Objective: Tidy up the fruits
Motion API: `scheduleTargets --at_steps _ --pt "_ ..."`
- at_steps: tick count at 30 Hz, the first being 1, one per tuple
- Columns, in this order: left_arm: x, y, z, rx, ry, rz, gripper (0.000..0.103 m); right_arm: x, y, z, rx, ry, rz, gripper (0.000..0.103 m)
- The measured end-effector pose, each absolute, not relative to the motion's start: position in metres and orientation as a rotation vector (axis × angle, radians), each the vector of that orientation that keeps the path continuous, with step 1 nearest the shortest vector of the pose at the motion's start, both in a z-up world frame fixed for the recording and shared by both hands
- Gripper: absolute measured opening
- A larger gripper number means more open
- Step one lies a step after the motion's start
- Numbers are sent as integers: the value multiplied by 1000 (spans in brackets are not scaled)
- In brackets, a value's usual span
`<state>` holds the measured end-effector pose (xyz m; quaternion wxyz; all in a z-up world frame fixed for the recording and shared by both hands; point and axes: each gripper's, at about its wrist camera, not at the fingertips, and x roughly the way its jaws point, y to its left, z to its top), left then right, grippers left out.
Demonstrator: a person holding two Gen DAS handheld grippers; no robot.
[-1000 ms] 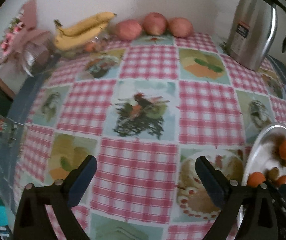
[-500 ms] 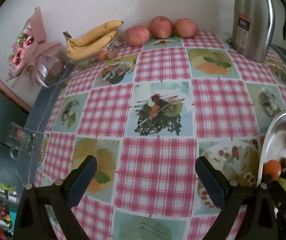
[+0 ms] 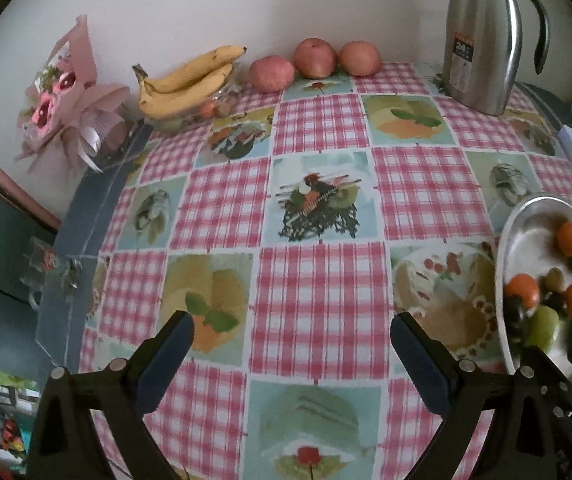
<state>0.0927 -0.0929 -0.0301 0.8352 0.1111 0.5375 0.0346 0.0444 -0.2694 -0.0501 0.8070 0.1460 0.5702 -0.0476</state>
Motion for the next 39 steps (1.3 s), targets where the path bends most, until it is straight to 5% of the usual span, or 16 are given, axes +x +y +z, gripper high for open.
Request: scheduleTargets --at_steps 39 --pt "6 -45 0 95 1028 49 100 -14 -246 -7 226 1154 -94 73"
